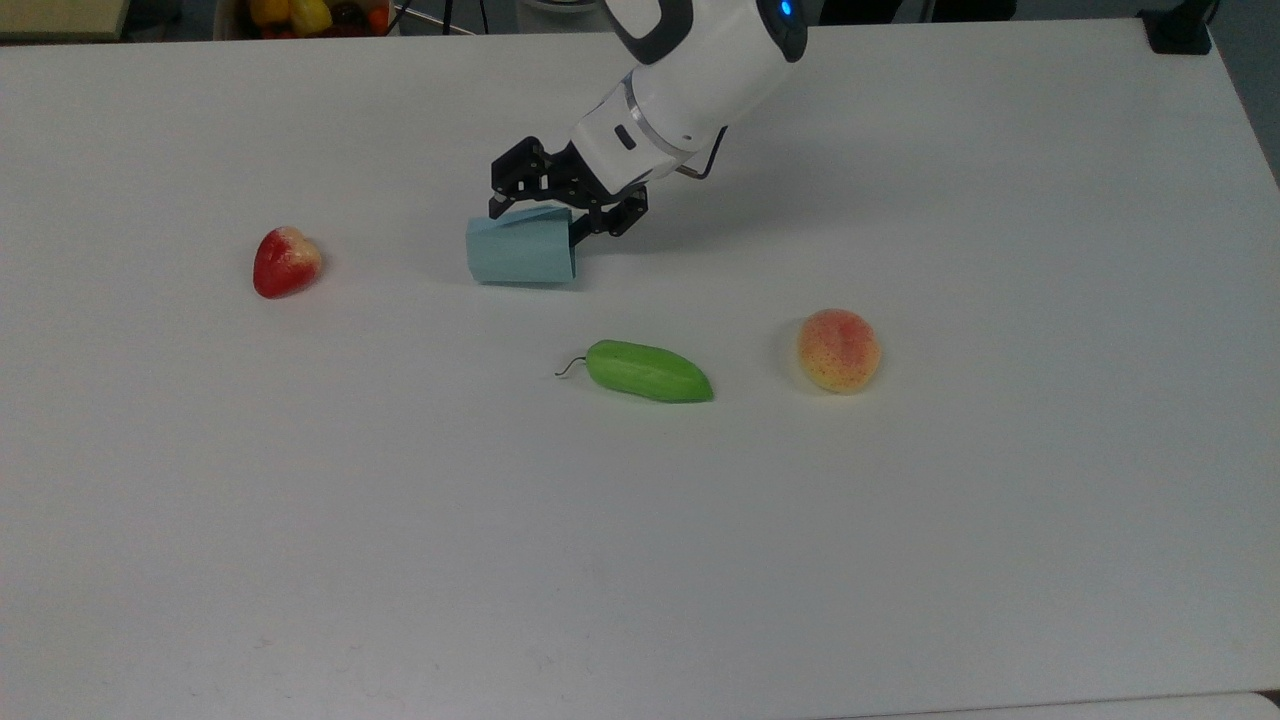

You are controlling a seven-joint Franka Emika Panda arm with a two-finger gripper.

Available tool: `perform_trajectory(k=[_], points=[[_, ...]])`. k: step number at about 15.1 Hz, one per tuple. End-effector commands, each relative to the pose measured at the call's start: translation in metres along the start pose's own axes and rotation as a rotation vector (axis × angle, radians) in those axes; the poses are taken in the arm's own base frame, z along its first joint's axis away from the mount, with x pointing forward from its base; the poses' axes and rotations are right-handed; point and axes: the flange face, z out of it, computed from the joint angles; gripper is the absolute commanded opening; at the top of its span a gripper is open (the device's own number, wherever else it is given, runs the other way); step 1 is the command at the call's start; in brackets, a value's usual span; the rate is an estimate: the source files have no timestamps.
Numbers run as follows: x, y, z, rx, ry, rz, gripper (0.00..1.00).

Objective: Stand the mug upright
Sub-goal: 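Close the gripper on the mug's rim, then lift the mug and rotate it so its opening faces up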

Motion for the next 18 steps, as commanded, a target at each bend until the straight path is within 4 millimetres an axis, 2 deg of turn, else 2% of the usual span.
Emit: perform_trajectory(k=[1, 2, 3, 5, 6, 7, 11, 12, 15, 18], points=[[-0.013, 0.000, 0.019, -0.038, 0.011, -0.020, 0.93], [-0.016, -0.002, 0.023, -0.046, 0.007, -0.033, 0.85], [-0.020, -0.004, 0.026, -0.048, 0.003, -0.040, 0.72], [-0.021, -0.006, 0.028, -0.046, 0.000, -0.047, 0.36], [-0.021, -0.006, 0.027, -0.042, 0.002, -0.042, 0.07], [-0.020, -0.007, 0.026, -0.033, 0.008, -0.036, 0.00], [-0.017, 0.004, 0.024, -0.018, 0.004, -0.004, 0.00], [-0.014, 0.017, 0.021, 0.020, -0.016, 0.040, 0.00], [0.000, 0.034, -0.008, 0.218, -0.071, 0.142, 0.00], [0.008, 0.061, -0.039, 0.408, -0.107, 0.147, 0.00]])
